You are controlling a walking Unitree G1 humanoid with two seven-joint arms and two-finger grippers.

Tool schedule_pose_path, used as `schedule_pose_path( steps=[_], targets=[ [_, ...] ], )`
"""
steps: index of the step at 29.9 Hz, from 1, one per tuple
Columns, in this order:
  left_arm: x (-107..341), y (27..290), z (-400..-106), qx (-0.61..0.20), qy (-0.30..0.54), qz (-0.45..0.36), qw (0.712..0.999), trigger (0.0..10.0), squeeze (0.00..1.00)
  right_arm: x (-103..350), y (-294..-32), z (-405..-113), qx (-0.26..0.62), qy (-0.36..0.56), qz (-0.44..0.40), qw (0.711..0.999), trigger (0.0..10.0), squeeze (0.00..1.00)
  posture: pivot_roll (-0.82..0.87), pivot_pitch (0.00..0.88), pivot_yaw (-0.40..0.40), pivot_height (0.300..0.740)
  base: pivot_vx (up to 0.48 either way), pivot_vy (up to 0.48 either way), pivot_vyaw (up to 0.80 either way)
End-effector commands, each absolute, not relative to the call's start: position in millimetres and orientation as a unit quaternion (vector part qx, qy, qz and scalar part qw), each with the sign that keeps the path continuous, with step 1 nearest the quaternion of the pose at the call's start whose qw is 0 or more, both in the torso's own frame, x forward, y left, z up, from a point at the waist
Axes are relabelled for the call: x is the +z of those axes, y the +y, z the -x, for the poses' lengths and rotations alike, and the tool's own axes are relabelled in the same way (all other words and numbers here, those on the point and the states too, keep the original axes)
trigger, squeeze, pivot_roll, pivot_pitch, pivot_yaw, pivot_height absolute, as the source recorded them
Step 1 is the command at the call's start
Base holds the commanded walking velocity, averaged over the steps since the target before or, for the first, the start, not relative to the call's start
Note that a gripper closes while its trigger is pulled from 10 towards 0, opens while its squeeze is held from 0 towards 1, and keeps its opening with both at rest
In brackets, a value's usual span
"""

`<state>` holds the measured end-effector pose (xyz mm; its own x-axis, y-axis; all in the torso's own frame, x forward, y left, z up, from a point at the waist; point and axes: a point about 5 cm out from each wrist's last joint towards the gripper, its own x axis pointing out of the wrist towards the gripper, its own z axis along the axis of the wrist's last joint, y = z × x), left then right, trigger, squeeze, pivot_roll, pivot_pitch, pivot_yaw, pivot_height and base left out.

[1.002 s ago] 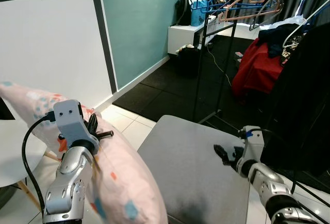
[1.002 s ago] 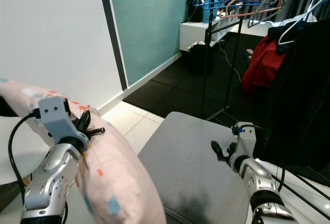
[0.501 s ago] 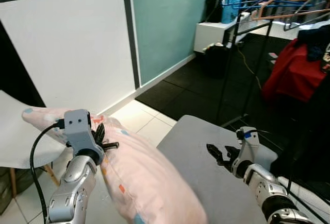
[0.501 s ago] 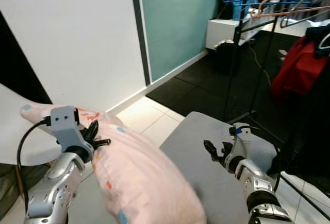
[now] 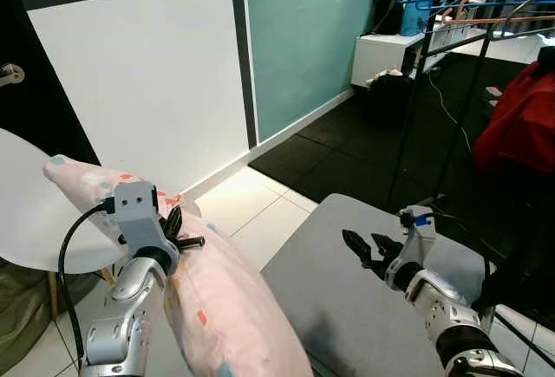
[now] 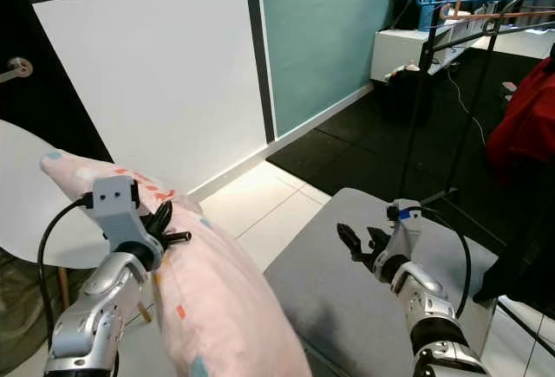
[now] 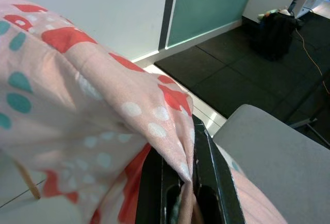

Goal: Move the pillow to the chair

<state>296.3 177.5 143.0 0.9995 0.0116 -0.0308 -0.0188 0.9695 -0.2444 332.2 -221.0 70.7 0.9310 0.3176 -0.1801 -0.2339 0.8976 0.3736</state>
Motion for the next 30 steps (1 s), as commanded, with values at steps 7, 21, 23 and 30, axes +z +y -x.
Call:
schedule_pose_path(
  steps=[7, 21, 23, 30],
  targets=[
    [155.9, 182.0, -299.4, 0.004, -0.016, 0.119, 0.993, 10.0, 0.00, 74.6, -215.6, -334.2, 0.154, 0.104, -0.182, 0.966, 10.0, 0.00, -0.19, 0.000, 0.056, 0.740, 0.000, 0.000, 0.74],
    [148.7, 178.8, -301.9, 0.003, 0.011, 0.141, 0.990, 10.0, 0.00, 78.0, -218.2, -334.3, 0.157, 0.098, -0.183, 0.966, 10.0, 0.00, -0.22, 0.000, 0.054, 0.740, 0.000, 0.000, 0.74],
    [146.6, 177.9, -302.0, 0.000, 0.021, 0.137, 0.990, 10.0, 0.00, 77.3, -218.8, -333.6, 0.155, 0.099, -0.184, 0.966, 10.0, 0.00, -0.22, 0.000, 0.055, 0.740, -0.240, 0.000, 0.74],
    [147.7, 176.8, -302.0, 0.000, 0.014, 0.117, 0.993, 10.0, 0.00, 76.5, -218.2, -333.1, 0.154, 0.099, -0.186, 0.965, 10.0, 0.00, -0.22, 0.000, 0.061, 0.740, -0.274, 0.000, 0.74]
  ],
)
